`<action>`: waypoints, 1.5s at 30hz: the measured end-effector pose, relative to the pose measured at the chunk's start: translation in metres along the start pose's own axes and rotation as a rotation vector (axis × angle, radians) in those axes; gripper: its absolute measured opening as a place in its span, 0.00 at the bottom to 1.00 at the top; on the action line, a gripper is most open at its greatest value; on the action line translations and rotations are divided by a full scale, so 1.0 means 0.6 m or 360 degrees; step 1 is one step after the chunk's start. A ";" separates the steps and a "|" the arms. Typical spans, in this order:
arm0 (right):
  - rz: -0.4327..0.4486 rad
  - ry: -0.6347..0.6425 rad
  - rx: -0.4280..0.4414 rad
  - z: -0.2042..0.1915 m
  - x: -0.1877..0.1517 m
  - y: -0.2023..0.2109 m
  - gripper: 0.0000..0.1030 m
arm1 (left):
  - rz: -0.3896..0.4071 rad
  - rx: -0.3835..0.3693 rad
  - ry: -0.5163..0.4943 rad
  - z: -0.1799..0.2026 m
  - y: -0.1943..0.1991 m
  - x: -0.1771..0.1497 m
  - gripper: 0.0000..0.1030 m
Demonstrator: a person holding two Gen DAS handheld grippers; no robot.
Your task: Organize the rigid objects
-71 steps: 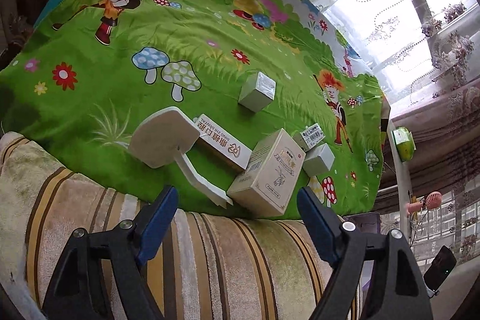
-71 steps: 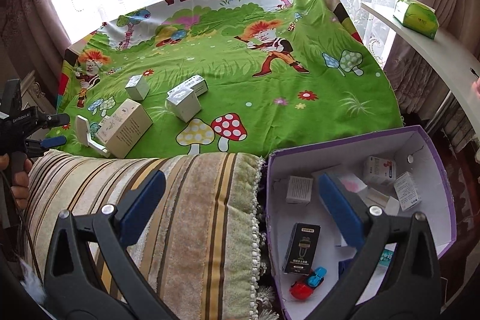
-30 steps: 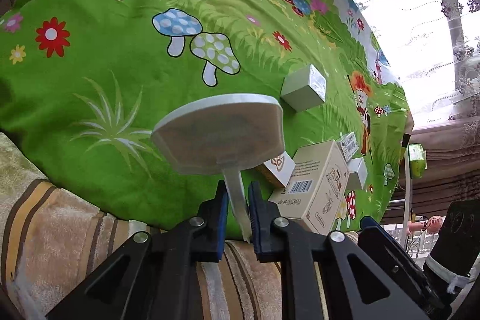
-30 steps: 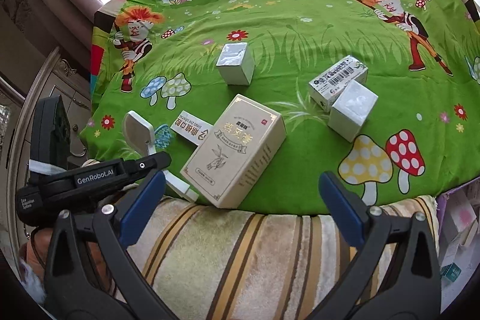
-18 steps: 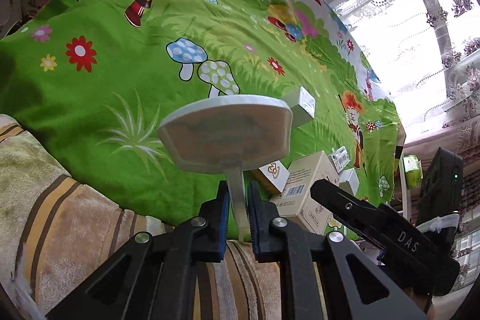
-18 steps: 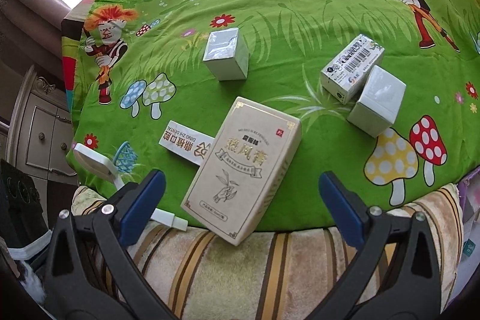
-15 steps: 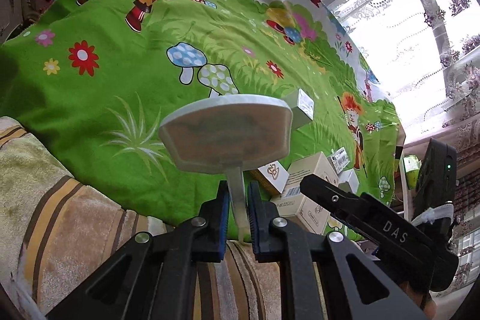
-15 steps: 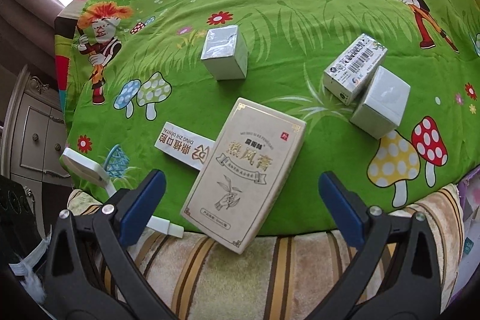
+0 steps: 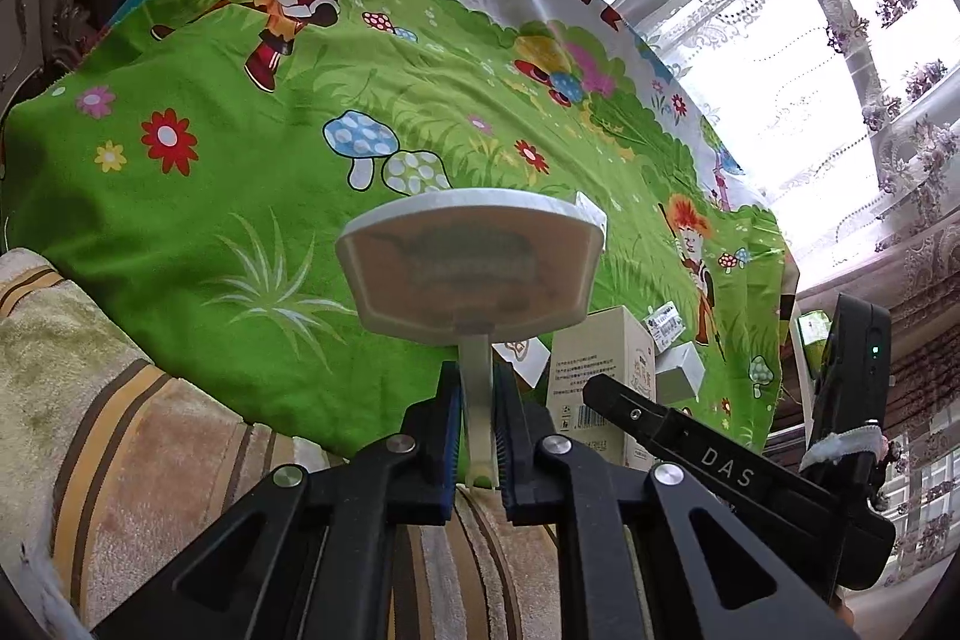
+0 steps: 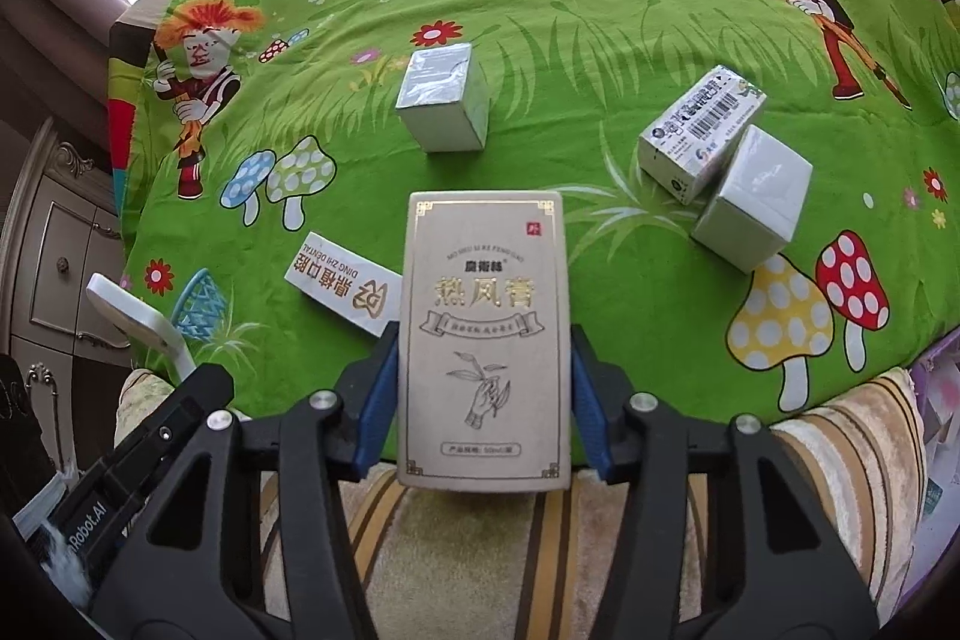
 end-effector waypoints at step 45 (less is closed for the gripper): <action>0.0492 -0.0598 -0.0304 0.492 -0.199 0.255 0.54 | -0.0369 -0.0492 -0.0501 0.319 -0.067 -0.164 0.10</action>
Point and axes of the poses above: each gripper's, at about its wrist camera, not at the fingertips, and y roughly against the way its jaws point, z to its right, x to its top, the point moved 1 cm from there along -y, roughly the way its jaws point, and after that the axes turned 10 degrees about -x, right-handed, at the moved point
